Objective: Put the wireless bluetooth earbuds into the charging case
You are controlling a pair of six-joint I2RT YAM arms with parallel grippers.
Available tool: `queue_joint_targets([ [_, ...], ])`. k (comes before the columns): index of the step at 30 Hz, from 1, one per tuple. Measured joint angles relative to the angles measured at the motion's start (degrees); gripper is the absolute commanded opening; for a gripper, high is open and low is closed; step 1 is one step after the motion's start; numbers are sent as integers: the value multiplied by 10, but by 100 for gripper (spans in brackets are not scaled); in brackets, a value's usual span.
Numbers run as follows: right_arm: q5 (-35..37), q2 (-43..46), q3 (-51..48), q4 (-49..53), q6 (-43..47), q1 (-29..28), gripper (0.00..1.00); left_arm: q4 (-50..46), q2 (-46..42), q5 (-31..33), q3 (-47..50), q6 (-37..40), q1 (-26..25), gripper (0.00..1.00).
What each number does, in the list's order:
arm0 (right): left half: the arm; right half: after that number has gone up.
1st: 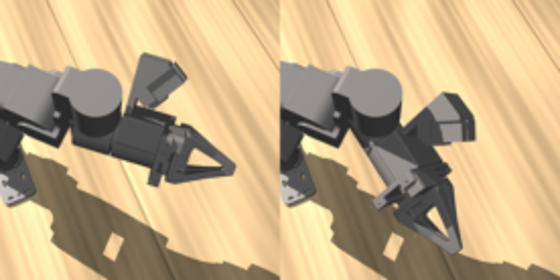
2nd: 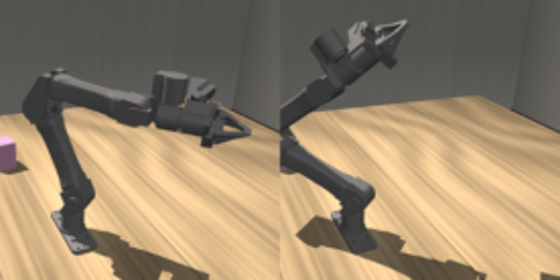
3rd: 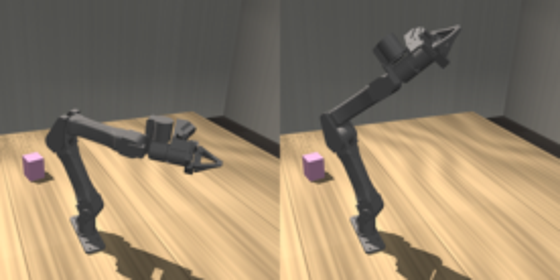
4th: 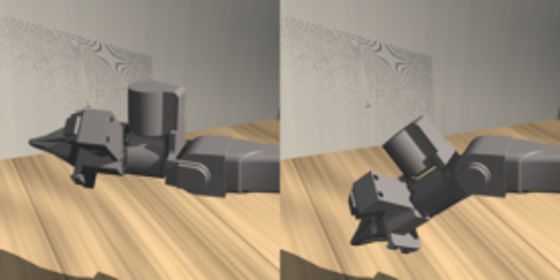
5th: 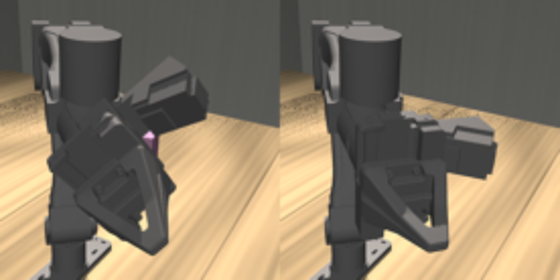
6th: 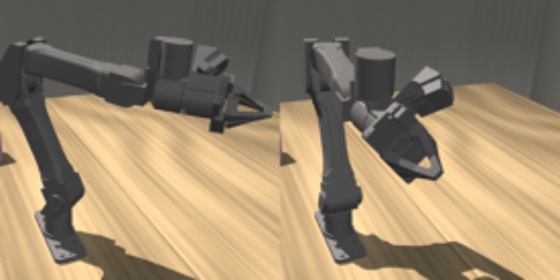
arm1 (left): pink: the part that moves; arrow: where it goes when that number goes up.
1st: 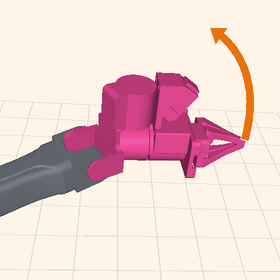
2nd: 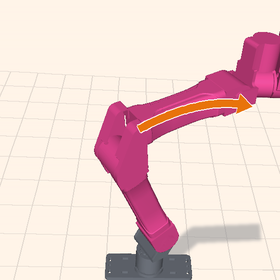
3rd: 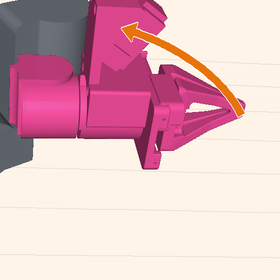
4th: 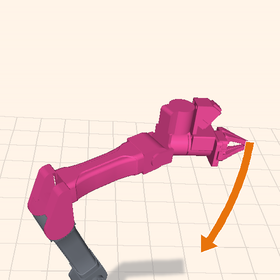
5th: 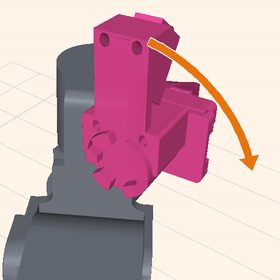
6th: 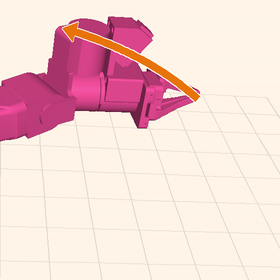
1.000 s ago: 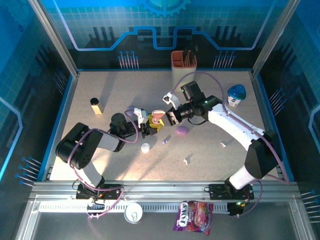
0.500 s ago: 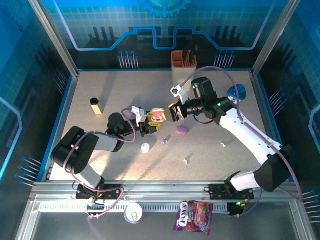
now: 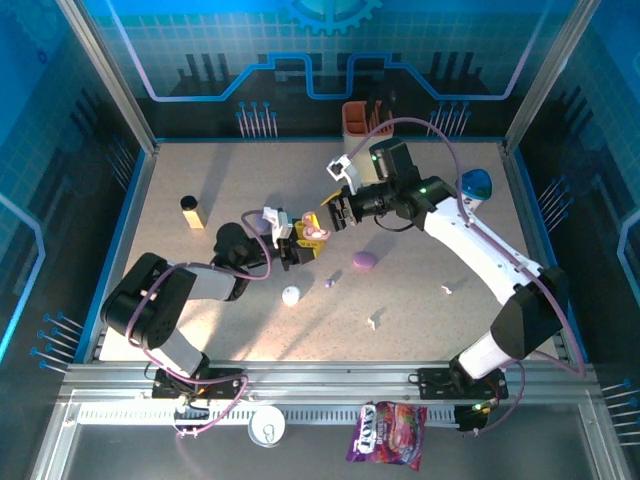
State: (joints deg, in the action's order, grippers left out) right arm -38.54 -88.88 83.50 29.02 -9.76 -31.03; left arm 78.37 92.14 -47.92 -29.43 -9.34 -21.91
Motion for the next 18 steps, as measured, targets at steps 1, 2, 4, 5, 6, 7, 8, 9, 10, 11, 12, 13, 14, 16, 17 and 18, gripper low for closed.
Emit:
queue_joint_targets([
  [1, -4, -3, 2, 4, 2, 0, 67, 0, 0, 0, -4, -3, 0, 20],
  [2, -9, -5, 2, 7, 3, 0, 66, 0, 0, 0, -7, -6, 0, 21],
  [4, -21, -6, 2, 13, 3, 0, 62, 0, 0, 0, -13, -13, 0, 21],
  [5, -29, -5, 2, 12, 3, 0, 61, 0, 0, 1, -14, -14, 0, 22],
  [6, -36, -5, 0, 9, 2, 0, 60, 0, 0, 1, -14, -15, 0, 22],
  [7, -42, -3, -3, 7, 2, 0, 60, 0, 0, 3, -14, -18, 0, 22],
  [8, -46, -1, -7, 5, 1, 1, 60, 0, 0, 6, -14, -20, 0, 22],
  [9, -50, 3, -14, 3, -2, 1, 60, 0, 0, 9, -14, -24, 1, 21],
  [10, -50, 8, -21, -2, -8, 2, 61, 0, 0, 13, -14, -26, 2, 21],
  [11, -49, 13, -27, -6, -18, 3, 64, 0, 0, 16, -14, -27, 2, 21],
  [12, -45, 20, -36, -16, -35, 7, 67, 0, 0, 19, -14, -27, 3, 20],
  [13, -39, 27, -43, -26, -55, 10, 69, 0, 0, 22, -14, -28, 3, 20],
  [14, -33, 35, -53, -42, -80, 16, 70, 0, 0, 25, -14, -28, 4, 20],
  [16, -17, 50, -72, -74, -136, 27, 71, 0, -1, 31, -14, -26, 4, 19],
  [17, -7, 58, -85, -95, -169, 33, 71, 0, -3, 35, -14, -26, 4, 19],
  [18, 1, 65, -100, -115, -200, 38, 71, 0, -4, 38, -14, -24, 4, 19],
])
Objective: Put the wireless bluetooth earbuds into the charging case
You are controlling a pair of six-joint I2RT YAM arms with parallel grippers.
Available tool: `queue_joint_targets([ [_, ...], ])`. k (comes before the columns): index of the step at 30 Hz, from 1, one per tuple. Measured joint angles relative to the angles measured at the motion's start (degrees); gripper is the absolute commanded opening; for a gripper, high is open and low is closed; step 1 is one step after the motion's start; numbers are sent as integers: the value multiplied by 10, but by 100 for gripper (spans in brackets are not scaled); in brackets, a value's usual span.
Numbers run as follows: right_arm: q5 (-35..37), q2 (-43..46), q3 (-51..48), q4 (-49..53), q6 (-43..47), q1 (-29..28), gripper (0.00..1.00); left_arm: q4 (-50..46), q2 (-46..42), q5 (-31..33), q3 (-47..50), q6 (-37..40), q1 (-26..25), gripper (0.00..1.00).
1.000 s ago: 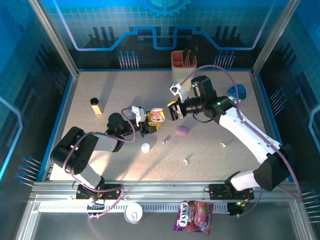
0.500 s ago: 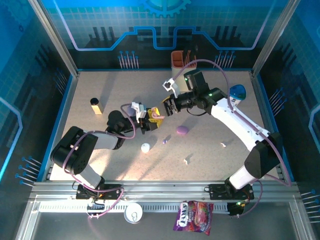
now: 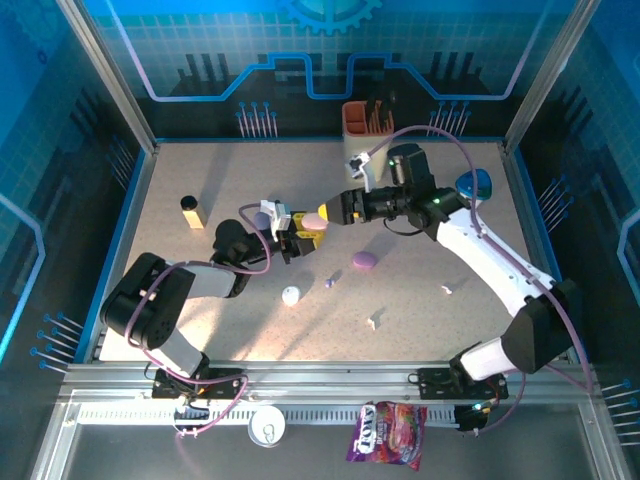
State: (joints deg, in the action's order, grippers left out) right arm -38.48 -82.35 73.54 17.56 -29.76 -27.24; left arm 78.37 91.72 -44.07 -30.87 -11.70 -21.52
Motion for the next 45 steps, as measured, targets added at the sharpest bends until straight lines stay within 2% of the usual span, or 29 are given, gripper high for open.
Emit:
queue_joint_targets([
  [7, -6, 4, -112, -170, -213, 4, 68, 0, -4, 12, -9, 12, 0, 19],
  [11, -28, -21, -144, -270, -296, -7, 58, 0, -4, 12, -16, 14, 0, 18],
  [15, -42, -34, -165, -354, -356, -13, 41, 0, -4, 13, -17, 15, 0, 18],
  [17, -42, -35, -168, -370, -374, -13, 31, 1, -4, 16, -18, 17, 1, 18],
  [19, -45, -37, -170, -383, -392, -12, 25, 0, -4, 20, -18, 25, 3, 18],
  [22, -47, -40, -173, -396, -409, -12, 20, 2, -4, 21, -18, 28, 3, 22],
  [24, -47, -40, -173, -398, -410, -11, 19, 2, -4, 23, -18, 28, 3, 33],
  [30, -29, -40, -188, -395, -395, -3, 16, -25, -6, 35, -18, 43, 2, 74],
  [32, -13, -40, -202, -389, -384, 11, 16, -50, -12, 49, -17, 49, 3, 83],
  [35, 21, -42, -221, -366, -361, 42, 16, -96, -38, 88, -7, 63, 3, 91],
  [40, 85, -77, -215, -307, -299, 80, 16, -195, -102, 170, 9, 83, 3, 99],
  [45, 140, -162, -160, -238, -230, 83, 18, -334, -167, 258, 8, 96, 3, 99],
])
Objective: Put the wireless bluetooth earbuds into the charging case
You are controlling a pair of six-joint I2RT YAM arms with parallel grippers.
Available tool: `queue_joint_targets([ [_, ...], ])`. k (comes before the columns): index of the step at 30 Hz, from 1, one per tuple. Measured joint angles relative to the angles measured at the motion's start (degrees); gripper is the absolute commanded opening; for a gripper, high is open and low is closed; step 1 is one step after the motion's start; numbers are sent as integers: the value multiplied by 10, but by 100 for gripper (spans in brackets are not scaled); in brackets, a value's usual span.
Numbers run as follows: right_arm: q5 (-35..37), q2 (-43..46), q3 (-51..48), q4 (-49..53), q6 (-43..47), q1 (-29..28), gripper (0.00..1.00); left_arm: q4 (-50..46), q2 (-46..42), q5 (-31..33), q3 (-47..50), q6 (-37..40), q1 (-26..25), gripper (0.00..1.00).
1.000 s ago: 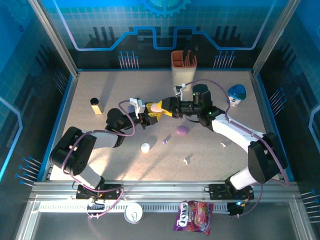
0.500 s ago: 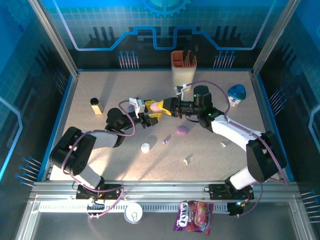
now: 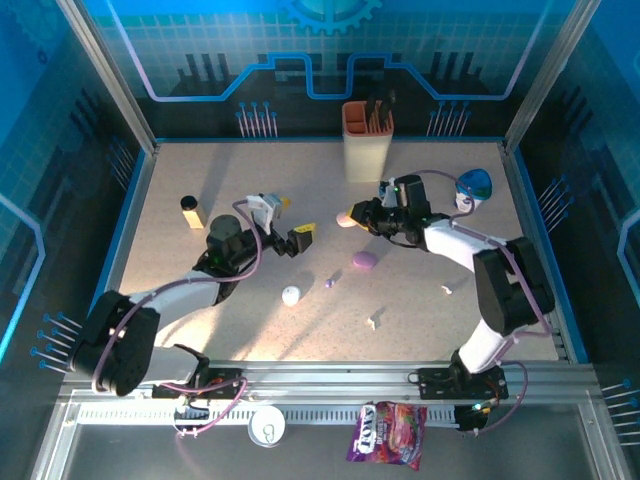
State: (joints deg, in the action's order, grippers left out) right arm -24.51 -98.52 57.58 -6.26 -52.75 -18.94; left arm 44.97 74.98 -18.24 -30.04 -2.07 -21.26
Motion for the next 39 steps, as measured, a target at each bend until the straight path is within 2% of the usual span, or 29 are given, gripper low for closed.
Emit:
queue_joint_targets([
  [5, 22, -74, 56, 20, 31, 0, 18, -143, -36, 75, -18, 6, 0, 99],
  [12, 38, -141, 75, 24, 40, 0, 25, -315, -23, 150, -101, 5, 0, 99],
  [16, 44, -149, 77, 24, 48, 2, 39, -366, 9, 165, -135, 5, 5, 99],
  [21, 73, -137, 76, 47, 76, 3, 63, -416, 59, 168, -161, -10, 15, 99],
  [24, 97, -107, 73, 71, 98, 2, 69, -448, 91, 176, -188, -38, 29, 99],
  [27, 122, -68, 73, 94, 122, 2, 71, -491, 134, 189, -234, -81, 53, 99],
  [33, 155, -23, 73, 134, 164, -10, 71, -624, 257, 214, -384, -158, 96, 81],
  [39, 166, -22, 73, 161, 181, -14, 71, -717, 350, 232, -475, -188, 102, 68],
])
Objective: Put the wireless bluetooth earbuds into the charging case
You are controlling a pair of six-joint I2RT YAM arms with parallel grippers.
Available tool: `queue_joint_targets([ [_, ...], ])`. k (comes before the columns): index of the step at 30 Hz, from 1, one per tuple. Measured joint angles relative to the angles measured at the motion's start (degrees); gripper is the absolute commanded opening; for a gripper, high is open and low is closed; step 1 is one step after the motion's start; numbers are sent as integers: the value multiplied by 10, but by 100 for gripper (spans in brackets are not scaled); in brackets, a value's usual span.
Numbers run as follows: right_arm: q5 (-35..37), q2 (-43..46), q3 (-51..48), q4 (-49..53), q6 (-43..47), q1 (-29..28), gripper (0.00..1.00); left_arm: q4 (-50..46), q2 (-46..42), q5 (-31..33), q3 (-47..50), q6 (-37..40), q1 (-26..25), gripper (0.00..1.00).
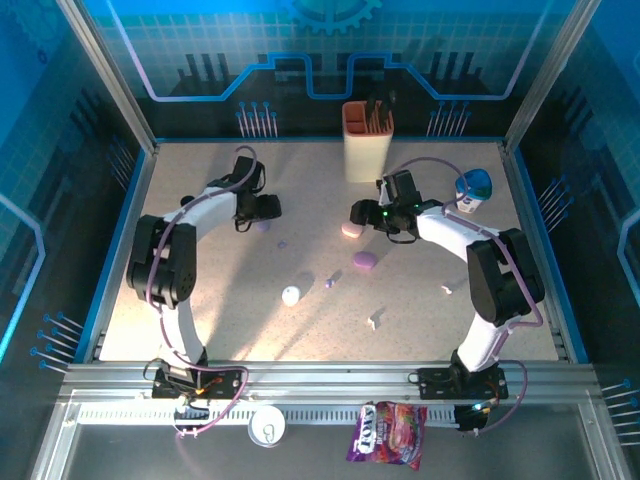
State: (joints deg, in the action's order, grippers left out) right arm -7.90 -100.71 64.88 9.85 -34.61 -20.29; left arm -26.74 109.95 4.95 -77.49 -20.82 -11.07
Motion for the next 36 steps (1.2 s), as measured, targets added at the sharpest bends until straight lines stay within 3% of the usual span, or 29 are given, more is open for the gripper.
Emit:
queue_joint_targets([
  [8, 0, 0, 3, 20, 9, 0, 71, -70, 88, 28, -79, -13, 0, 55],
  [14, -2, 0, 19, 28, 11, 0, 70, -88, 102, 33, -98, -17, 0, 39],
  [21, -12, 0, 31, 29, 11, -4, 70, -76, 93, 21, -86, -14, 1, 36],
  [26, -16, 0, 33, 29, 10, -16, 70, -38, 26, -71, -16, 49, 1, 42],
  [36, -36, 0, 33, 12, 10, -22, 70, -3, -18, -238, 4, 175, 0, 33],
])
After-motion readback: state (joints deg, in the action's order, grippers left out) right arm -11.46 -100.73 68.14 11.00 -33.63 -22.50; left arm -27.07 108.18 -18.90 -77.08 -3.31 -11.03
